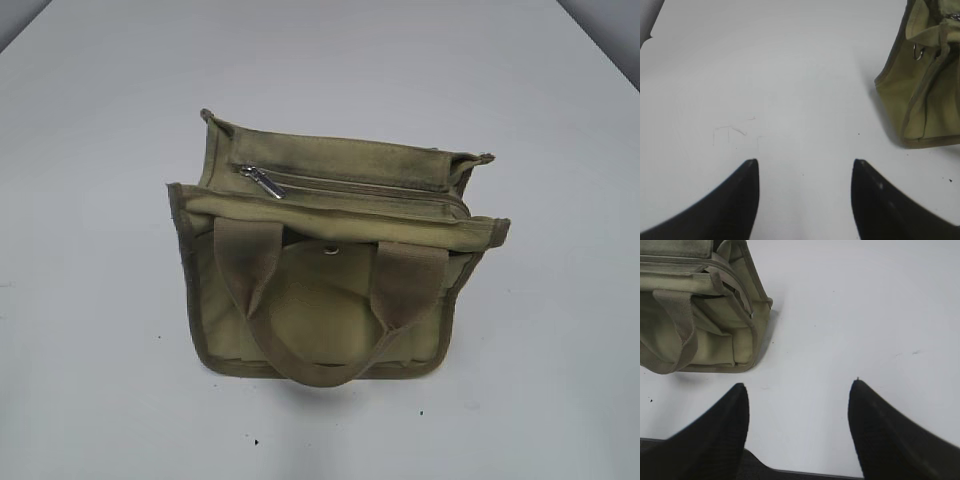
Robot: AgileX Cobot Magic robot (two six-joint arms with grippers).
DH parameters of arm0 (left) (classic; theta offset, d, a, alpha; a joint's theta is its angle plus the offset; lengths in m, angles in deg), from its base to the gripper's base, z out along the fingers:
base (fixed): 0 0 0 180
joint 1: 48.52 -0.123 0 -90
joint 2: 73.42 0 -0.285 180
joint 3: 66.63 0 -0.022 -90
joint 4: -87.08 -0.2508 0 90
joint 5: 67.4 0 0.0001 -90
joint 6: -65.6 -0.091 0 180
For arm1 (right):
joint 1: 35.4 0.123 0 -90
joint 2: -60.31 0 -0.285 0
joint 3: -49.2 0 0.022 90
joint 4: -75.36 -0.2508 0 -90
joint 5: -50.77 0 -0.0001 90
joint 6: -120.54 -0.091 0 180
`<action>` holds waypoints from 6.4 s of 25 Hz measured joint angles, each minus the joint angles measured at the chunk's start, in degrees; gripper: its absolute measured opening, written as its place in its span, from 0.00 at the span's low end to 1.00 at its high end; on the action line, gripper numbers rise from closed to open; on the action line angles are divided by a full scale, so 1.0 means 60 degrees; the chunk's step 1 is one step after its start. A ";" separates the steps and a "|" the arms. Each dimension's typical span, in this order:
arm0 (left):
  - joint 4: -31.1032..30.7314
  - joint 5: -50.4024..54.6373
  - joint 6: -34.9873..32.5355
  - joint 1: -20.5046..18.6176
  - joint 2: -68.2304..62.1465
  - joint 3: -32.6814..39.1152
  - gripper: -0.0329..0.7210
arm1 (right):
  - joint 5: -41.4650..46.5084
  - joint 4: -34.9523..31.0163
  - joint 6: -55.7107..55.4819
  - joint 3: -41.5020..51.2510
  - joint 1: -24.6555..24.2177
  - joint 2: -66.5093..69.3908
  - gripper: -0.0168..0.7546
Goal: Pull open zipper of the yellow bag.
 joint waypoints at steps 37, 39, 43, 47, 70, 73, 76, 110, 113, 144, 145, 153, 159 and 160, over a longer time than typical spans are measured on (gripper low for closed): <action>0.0000 0.0000 0.0000 0.0000 0.0000 0.0000 0.65 | -0.0012 -0.0033 0.0000 0.0000 0.0000 0.0000 0.66; 0.0000 -0.0009 0.0000 0.0000 0.0000 0.0000 0.64 | -0.0012 -0.0059 0.0000 0.0000 0.0000 0.0000 0.66; 0.0567 -0.1158 0.0000 0.0000 -0.0228 -0.0253 0.63 | -0.0771 -0.0412 0.0000 -0.0062 0.0000 0.0011 0.66; 0.2288 -0.3663 0.0000 0.0000 -0.1582 -0.0360 0.63 | -0.2883 -0.0667 0.0000 -0.0137 0.0000 0.0946 0.66; 0.9635 -0.2145 -0.3740 0.2008 -1.5174 -0.5377 0.63 | -0.3986 -0.0708 0.4347 -0.4977 0.4512 1.2268 0.66; 0.9724 -0.2238 -0.3740 0.2029 -1.5657 -0.5666 0.63 | -0.3986 -0.0696 0.4816 -0.5803 0.4976 1.3270 0.66; 0.9810 -0.2265 -0.3740 0.2048 -1.5875 -0.5718 0.63 | -0.3994 -0.0696 0.5204 -0.6591 0.5326 1.4233 0.66; 0.9547 -0.2324 -0.3732 0.2450 -1.6411 -0.6565 0.08 | -0.3066 0.0352 0.5359 -0.9120 0.6203 1.7712 0.02; 0.9631 -0.2326 -0.3732 0.2469 -1.6411 -0.6565 0.08 | -0.2643 0.0448 0.5227 -0.9119 0.6164 1.7498 0.02; 0.8774 -0.2177 -0.3732 0.2463 -1.5539 -0.6626 0.46 | 0.1277 -0.0506 0.2010 -0.7563 0.2081 1.4093 0.38; 0.8367 -0.2177 -0.3732 0.2463 -1.5243 -0.6635 0.54 | 0.1277 -0.0426 0.1699 -0.7517 0.2081 1.3847 0.48; 0.4007 -0.0768 -0.1430 0.2463 -1.2211 -0.6566 0.69 | 0.1276 0.0455 0.0712 -0.5400 0.2081 1.0759 0.76; 0.1790 0.0080 0.0235 0.2463 -0.9339 -0.4780 0.70 | 0.1304 0.0578 0.0627 -0.3244 0.2081 0.7516 0.77; 0.1534 0.0150 0.0352 0.2463 -0.8875 -0.4282 0.70 | 0.1308 0.0578 0.0627 -0.2983 0.2081 0.7103 0.77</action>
